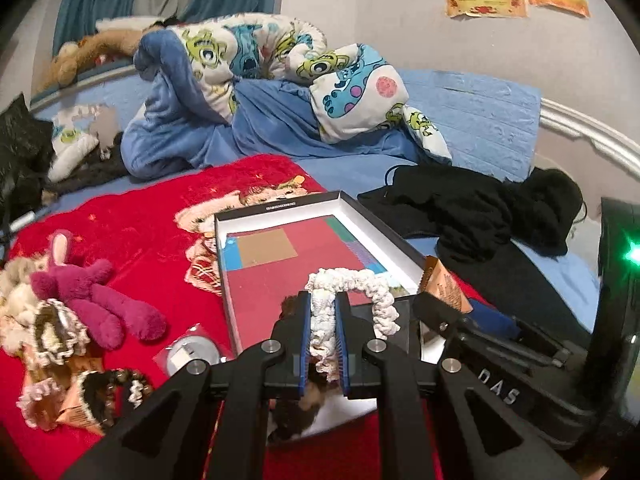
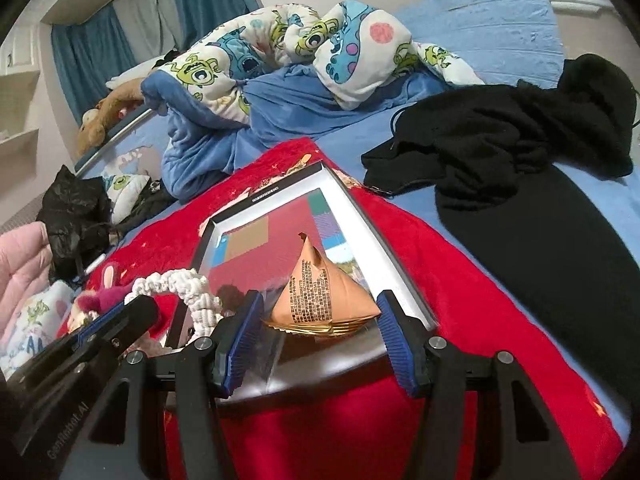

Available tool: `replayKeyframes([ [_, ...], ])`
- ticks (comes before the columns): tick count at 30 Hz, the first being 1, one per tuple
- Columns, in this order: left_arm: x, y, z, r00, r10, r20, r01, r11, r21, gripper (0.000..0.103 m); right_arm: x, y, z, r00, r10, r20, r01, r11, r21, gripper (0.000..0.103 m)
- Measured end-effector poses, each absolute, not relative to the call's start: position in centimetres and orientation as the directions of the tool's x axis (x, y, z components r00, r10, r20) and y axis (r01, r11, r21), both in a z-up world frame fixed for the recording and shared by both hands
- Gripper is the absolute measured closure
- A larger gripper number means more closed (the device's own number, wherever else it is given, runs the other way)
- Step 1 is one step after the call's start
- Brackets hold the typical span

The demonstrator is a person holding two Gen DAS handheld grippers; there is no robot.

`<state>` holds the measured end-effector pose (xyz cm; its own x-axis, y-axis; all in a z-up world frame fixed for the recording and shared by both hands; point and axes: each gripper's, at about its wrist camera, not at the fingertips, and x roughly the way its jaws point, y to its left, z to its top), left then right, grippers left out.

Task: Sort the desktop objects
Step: 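Lower the scrunchie and packet into the box and open both tools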

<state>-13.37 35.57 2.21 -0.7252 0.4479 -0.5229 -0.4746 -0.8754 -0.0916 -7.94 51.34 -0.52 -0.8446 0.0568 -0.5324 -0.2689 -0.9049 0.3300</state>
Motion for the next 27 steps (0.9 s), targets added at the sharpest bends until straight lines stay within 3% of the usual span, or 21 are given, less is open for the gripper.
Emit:
replayKeyframes([
  [18, -22.6, 37.3, 2.8, -0.745, 0.42, -0.518, -0.416, -0.9, -0.131, 0.091, -14.4, 53.5, -0.5, -0.854, 0.065, -0.517, -0.268, -0.906, 0.328, 0.046],
  [23, -24.0, 37.5, 0.9, -0.733, 0.374, -0.568, -0.4, -0.913, -0.085, 0.091, -16.2, 52.9, -1.3, -0.833, 0.036, -0.552, -0.245, -0.919, 0.309, 0.046],
  [27, -24.7, 36.9, -0.3, -0.701, 0.38, -0.604, -0.393, -0.912, -0.117, 0.091, -16.6, 52.9, -1.6, -0.817, 0.041, -0.575, -0.263, -0.914, 0.309, 0.046],
])
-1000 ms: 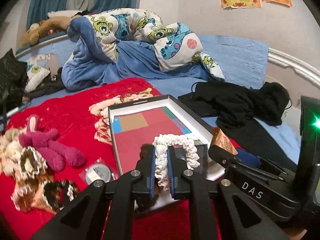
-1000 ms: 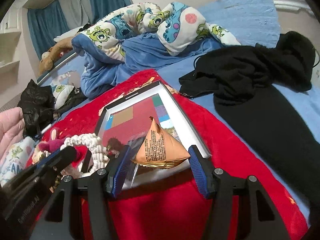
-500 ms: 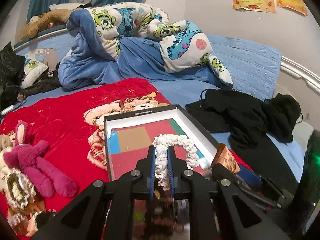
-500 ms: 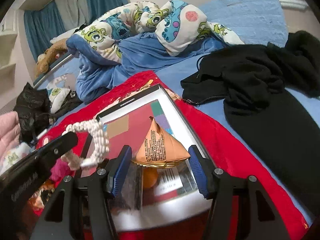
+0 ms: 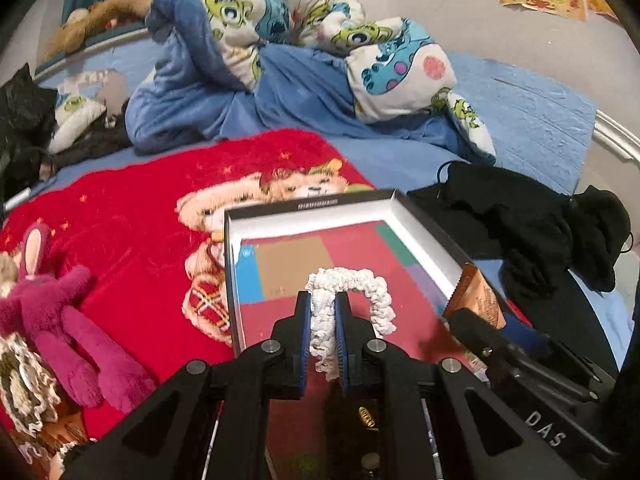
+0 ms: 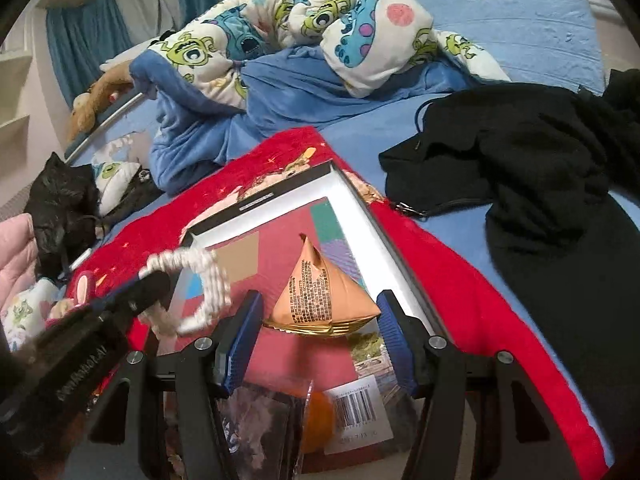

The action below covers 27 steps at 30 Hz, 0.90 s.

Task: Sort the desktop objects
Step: 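Lower the scrunchie and packet into the box and open both tools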

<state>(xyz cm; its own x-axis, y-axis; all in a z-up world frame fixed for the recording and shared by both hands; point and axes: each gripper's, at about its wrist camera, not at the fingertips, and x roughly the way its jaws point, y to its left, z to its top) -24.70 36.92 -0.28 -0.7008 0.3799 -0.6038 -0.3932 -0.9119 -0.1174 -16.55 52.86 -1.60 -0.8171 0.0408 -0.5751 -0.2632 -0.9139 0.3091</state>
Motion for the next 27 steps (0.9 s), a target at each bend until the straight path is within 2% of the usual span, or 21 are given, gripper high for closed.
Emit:
replayKeyframes([
  [10, -25.2, 36.7, -1.3, -0.674, 0.359, -0.645, -0.373, -0.92, -0.122, 0.091, -16.9, 51.3, -2.6, -0.775, 0.15, -0.614, -0.305, -0.94, 0.155, 0.045],
  [16, -25.2, 36.8, -1.5, -0.673, 0.348, -0.652, -0.368, -0.923, -0.112, 0.091, -16.7, 51.2, -2.6, -0.785, 0.119, -0.608, -0.27, -0.949, 0.162, 0.042],
  [20, -25.1, 36.5, -1.3, -0.692, 0.339, -0.637, -0.349, -0.93, -0.116, 0.091, -16.5, 51.3, -2.4, -0.801, 0.065, -0.595, -0.228, -0.952, 0.203, 0.035],
  [23, -25.2, 36.1, -1.0, -0.697, 0.334, -0.635, -0.334, -0.934, -0.124, 0.082, -16.2, 51.3, -2.2, -0.812, 0.026, -0.583, -0.2, -0.951, 0.237, 0.027],
  [24, -25.3, 36.1, -0.9, -0.697, 0.334, -0.634, -0.331, -0.935, -0.129, 0.075, -16.2, 51.3, -2.2, -0.815, 0.011, -0.58, -0.19, -0.95, 0.25, 0.021],
  [25, -25.4, 36.0, -0.8, -0.698, 0.331, -0.635, -0.326, -0.936, -0.13, 0.068, -16.1, 51.4, -2.1, -0.814, 0.009, -0.58, -0.19, -0.949, 0.253, 0.018],
  [27, -25.4, 35.6, -0.7, -0.701, 0.335, -0.63, -0.318, -0.937, -0.144, 0.037, -15.9, 51.6, -2.0, -0.817, 0.008, -0.576, -0.194, -0.945, 0.262, 0.015],
])
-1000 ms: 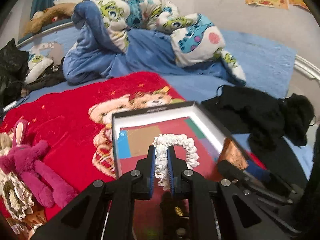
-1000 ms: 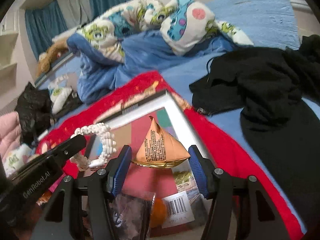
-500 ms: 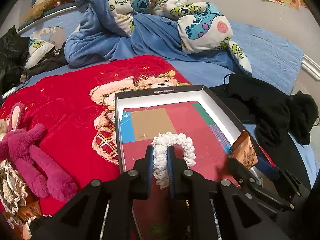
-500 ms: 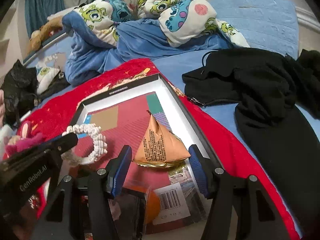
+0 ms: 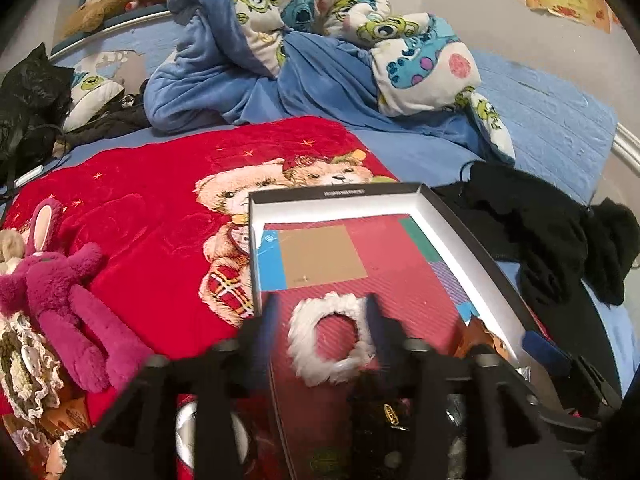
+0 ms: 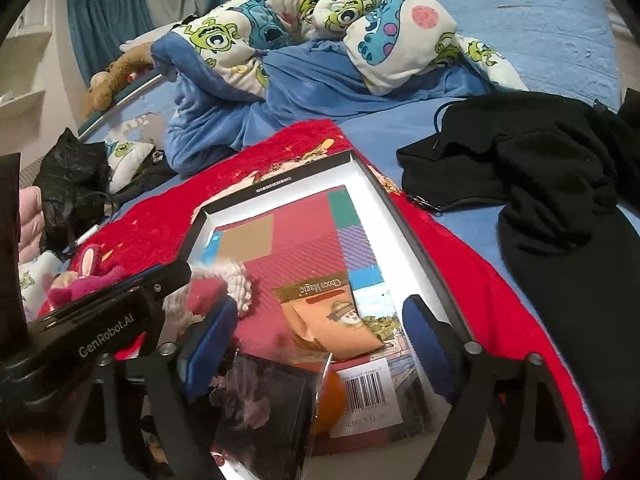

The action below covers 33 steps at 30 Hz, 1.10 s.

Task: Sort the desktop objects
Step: 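Lower the scrunchie and packet into the box and open both tools, then move both tools back to the pile of objects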

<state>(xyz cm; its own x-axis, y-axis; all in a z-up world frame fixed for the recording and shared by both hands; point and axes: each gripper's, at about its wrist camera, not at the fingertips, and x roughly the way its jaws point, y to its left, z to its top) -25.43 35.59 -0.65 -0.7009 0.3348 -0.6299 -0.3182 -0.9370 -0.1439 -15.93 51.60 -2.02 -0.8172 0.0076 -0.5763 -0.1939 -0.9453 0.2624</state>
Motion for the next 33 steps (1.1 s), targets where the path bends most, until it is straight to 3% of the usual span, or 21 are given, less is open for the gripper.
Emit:
replayKeyframes([
  [1, -25.4, 35.3, -0.4, -0.704, 0.348, -0.619, -0.319, -0.934, -0.161, 0.031, -15.8, 51.8, -2.0, -0.819, 0.006, -0.574, -0.199, -0.941, 0.273, 0.011],
  [3, -25.5, 34.9, 0.0, -0.719, 0.336, -0.609, -0.305, -0.939, -0.159, 0.004, -15.6, 52.3, -1.7, -0.828, -0.036, -0.56, -0.177, -0.93, 0.322, 0.008],
  [4, -25.5, 34.8, 0.2, -0.726, 0.321, -0.609, -0.298, -0.944, -0.143, 0.0, -15.5, 52.3, -1.6, -0.83, -0.045, -0.557, -0.172, -0.927, 0.332, 0.004],
  [6, -25.4, 34.7, 0.7, -0.736, 0.315, -0.599, -0.31, -0.944, -0.114, 0.0, -15.3, 52.1, -1.2, -0.834, -0.049, -0.55, -0.162, -0.931, 0.328, 0.0],
  [10, -25.0, 34.8, 1.3, -0.752, 0.302, -0.586, -0.316, -0.945, -0.082, 0.0, -15.4, 51.3, -0.9, -0.828, -0.003, -0.561, -0.172, -0.951, 0.258, 0.0],
  [33, -21.8, 30.0, 5.7, -0.808, 0.227, -0.544, -0.264, -0.965, -0.011, 0.0, -13.5, 48.1, 1.3, -0.845, -0.019, -0.534, -0.132, -0.961, 0.244, 0.0],
])
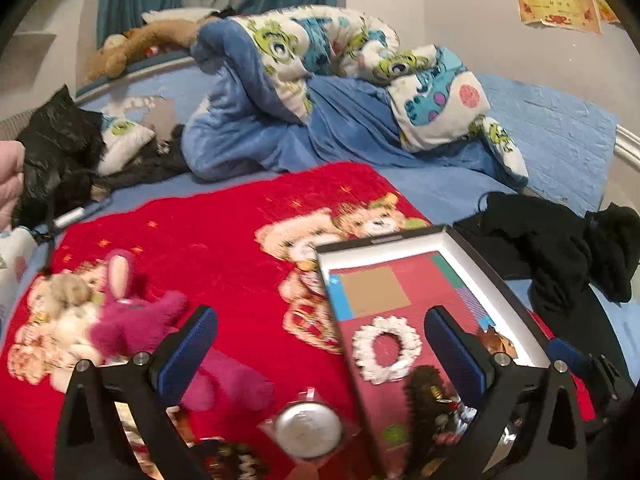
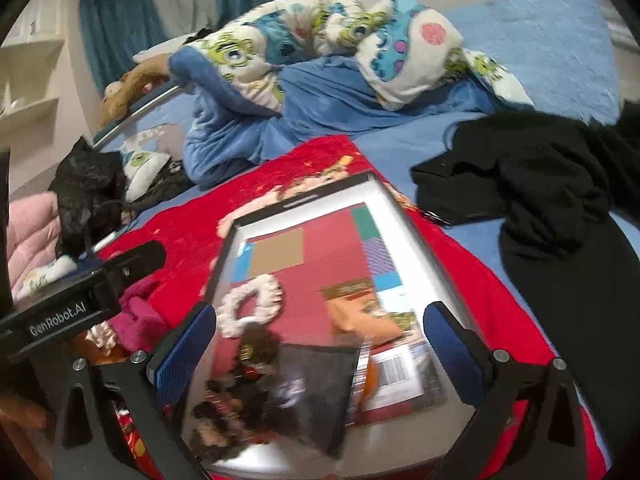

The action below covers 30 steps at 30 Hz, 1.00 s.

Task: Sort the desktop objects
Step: 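Move both tools back to the pile of objects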

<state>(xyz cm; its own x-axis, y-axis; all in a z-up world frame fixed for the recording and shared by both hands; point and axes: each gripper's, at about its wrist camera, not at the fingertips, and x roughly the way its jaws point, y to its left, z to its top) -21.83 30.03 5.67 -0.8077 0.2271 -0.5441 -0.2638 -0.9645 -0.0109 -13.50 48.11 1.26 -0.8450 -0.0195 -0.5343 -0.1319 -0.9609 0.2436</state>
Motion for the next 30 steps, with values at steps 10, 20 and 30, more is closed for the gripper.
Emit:
replayKeyframes([
  [10, -17.8, 20.3, 9.3, -0.852, 0.104, -0.513, -0.118, -0.993, -0.004, 0.0, -12.3, 38.4, 3.0, -0.858, -0.101, -0.504, 0.027, -0.988, 0.151, 0.0],
  [20, -13.6, 8.9, 7.1, -0.843, -0.04, -0.537, 0.061, -0.998, -0.022, 0.0, -12.7, 30.7, 2.7, -0.833, -0.254, -0.492, 0.171, -0.963, 0.207, 0.0],
  [30, -11.0, 4.6, 5.1, -0.827, -0.115, -0.55, 0.13, -0.991, 0.011, 0.0, -12.6, 27.2, 3.6, -0.835, -0.317, -0.449, 0.2, -0.936, 0.29, 0.0],
])
